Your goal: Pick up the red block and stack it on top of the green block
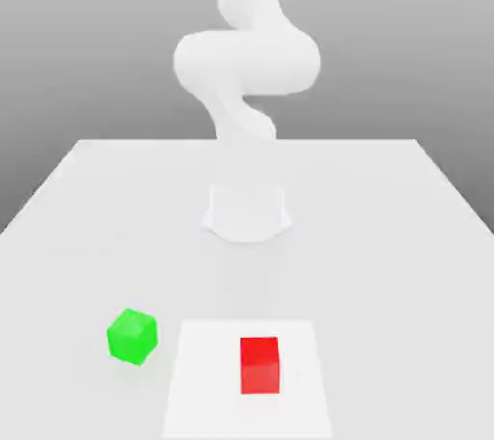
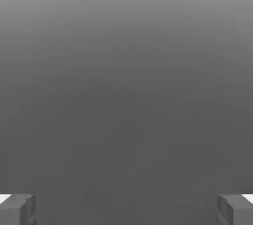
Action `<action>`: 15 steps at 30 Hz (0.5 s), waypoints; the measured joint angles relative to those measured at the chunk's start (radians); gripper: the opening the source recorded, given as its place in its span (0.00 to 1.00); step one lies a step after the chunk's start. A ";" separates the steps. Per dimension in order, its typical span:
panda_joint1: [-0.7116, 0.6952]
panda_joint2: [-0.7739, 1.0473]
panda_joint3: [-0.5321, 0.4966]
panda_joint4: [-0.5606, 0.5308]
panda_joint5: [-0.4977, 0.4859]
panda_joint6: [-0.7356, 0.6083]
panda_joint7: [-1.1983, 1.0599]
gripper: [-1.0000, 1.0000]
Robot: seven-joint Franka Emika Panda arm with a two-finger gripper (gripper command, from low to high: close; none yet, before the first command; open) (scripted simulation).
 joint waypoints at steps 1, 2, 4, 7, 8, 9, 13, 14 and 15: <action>0.000 0.040 0.001 -0.017 0.000 0.021 0.000 0.50; 0.001 0.078 0.002 -0.034 0.000 0.041 0.000 0.50; 0.002 0.152 0.005 -0.067 0.000 0.080 0.000 0.50; 0.004 0.261 0.007 -0.116 -0.001 0.137 0.001 0.50; 0.005 0.297 0.008 -0.132 -0.001 0.156 0.001 0.50; 0.006 0.333 0.008 -0.148 -0.001 0.175 0.001 0.50; 0.011 0.478 0.010 -0.212 -0.002 0.251 0.002 0.50; 0.012 0.515 0.011 -0.228 -0.003 0.270 0.002 0.50; 0.012 0.551 0.012 -0.244 -0.003 0.290 0.003 0.50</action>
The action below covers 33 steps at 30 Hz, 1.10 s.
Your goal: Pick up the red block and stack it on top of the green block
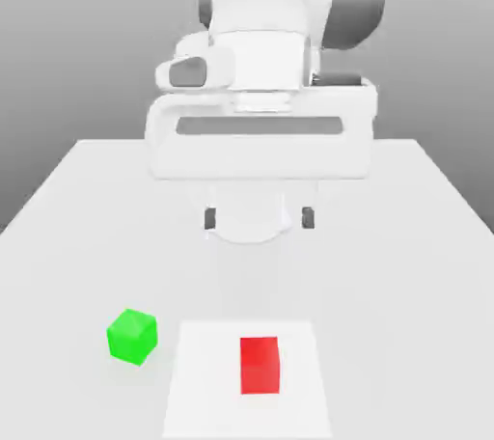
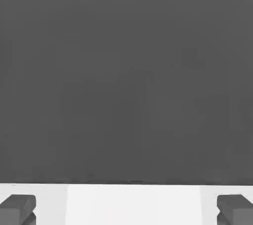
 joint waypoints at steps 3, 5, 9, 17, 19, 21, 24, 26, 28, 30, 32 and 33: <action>0.005 0.109 0.001 -0.048 0.000 0.057 0.000 0.50; 0.007 0.181 0.002 -0.080 0.000 0.095 0.000 0.50; 0.009 0.326 0.000 -0.086 -0.004 0.204 0.004 0.50; 0.011 0.431 -0.004 -0.072 -0.011 0.293 0.009 0.00; 0.011 0.438 -0.003 -0.071 -0.012 0.298 0.009 0.00; 0.008 0.385 0.000 -0.079 -0.010 0.254 0.008 0.00; 0.006 0.283 0.003 -0.094 -0.003 0.166 0.003 0.00; -0.006 0.234 -0.005 -0.103 -0.016 0.128 0.002 0.00; -0.032 0.207 -0.020 -0.109 -0.043 0.112 0.002 0.00; -0.060 0.186 -0.030 -0.115 -0.068 0.101 -0.001 0.00; -0.092 0.166 -0.036 -0.121 -0.089 0.092 -0.008 0.00; -0.096 0.156 -0.050 -0.124 -0.096 0.088 -0.015 0.00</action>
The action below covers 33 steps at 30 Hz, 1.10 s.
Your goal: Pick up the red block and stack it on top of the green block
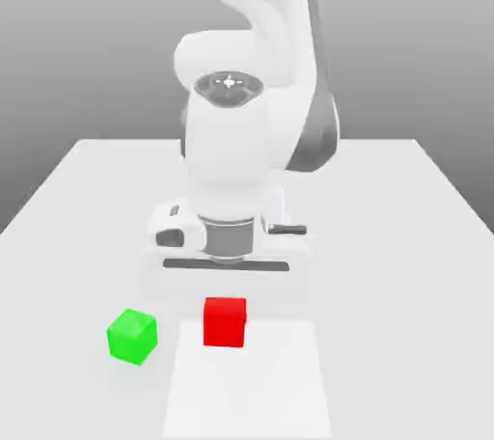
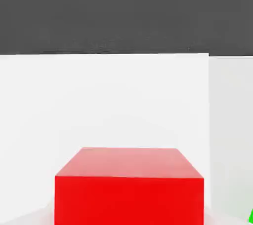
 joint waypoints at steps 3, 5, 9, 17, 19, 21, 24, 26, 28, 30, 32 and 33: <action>-0.031 -0.028 -0.022 -0.009 -0.019 -0.013 -0.019 0.00; -0.051 -0.045 -0.034 -0.015 -0.026 -0.020 -0.036 0.00; -0.087 -0.076 -0.061 -0.028 -0.027 -0.034 -0.079 0.00; -0.134 -0.115 -0.131 -0.057 0.004 -0.055 -0.190 0.00; -0.144 -0.120 -0.151 -0.064 0.018 -0.058 -0.221 0.00; -0.151 -0.121 -0.172 -0.072 0.034 -0.062 -0.254 0.00; -0.146 -0.101 -0.183 -0.069 0.065 -0.049 -0.286 0.00; -0.139 -0.080 -0.185 -0.065 0.086 -0.032 -0.302 0.00; -0.132 -0.056 -0.185 -0.061 0.106 -0.011 -0.318 0.00; -0.126 -0.029 -0.186 -0.059 0.126 0.013 -0.332 0.00; -0.115 0.000 -0.194 -0.057 0.145 0.041 -0.346 0.00; -0.116 0.015 -0.190 -0.057 0.155 0.056 -0.353 0.00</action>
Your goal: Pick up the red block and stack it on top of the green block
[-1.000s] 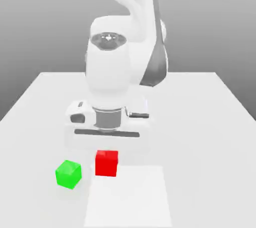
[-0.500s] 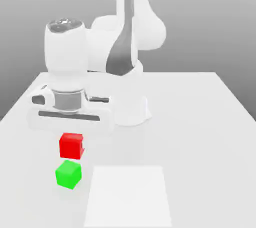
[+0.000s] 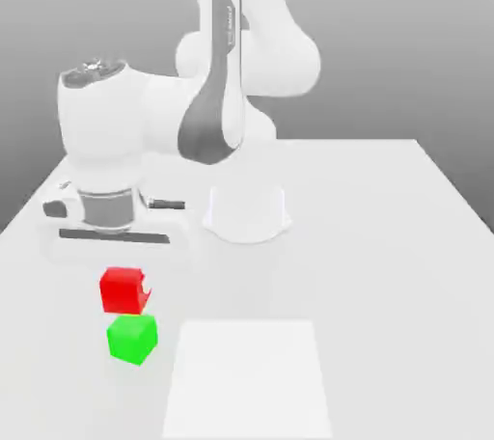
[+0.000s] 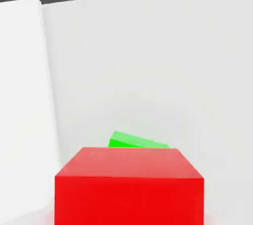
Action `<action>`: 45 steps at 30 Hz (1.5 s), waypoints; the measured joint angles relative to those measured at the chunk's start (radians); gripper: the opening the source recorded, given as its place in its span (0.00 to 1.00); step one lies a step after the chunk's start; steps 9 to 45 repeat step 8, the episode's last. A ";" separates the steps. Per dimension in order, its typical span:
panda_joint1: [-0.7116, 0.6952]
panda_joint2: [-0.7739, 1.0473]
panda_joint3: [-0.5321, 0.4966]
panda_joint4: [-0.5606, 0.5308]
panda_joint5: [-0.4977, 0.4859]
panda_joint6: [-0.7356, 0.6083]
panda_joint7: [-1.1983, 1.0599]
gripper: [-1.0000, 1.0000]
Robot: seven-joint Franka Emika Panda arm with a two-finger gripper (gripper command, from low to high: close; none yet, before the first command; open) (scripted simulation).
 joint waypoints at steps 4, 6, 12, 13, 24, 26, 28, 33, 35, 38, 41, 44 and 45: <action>-0.004 0.066 0.009 -0.003 0.034 0.065 -0.024 0.00; -0.008 0.098 0.014 -0.006 0.047 0.098 -0.032 1.00; -0.008 0.098 0.014 -0.006 0.047 0.098 -0.032 1.00; -0.008 0.098 0.014 -0.006 0.047 0.098 -0.032 1.00; -0.008 0.098 0.014 -0.006 0.047 0.098 -0.032 1.00; -0.008 0.098 0.014 -0.006 0.047 0.098 -0.032 1.00; -0.008 0.098 0.014 -0.006 0.047 0.098 -0.032 1.00; -0.008 0.098 0.014 -0.006 0.047 0.098 -0.032 1.00; -0.008 0.098 0.014 -0.006 0.047 0.098 -0.032 1.00; -0.008 0.098 0.014 -0.006 0.047 0.098 -0.032 1.00; -0.008 0.098 0.014 -0.006 0.047 0.098 -0.032 1.00; -0.008 0.098 0.014 -0.006 0.047 0.098 -0.032 1.00; -0.008 0.098 0.014 -0.006 0.047 0.098 -0.032 1.00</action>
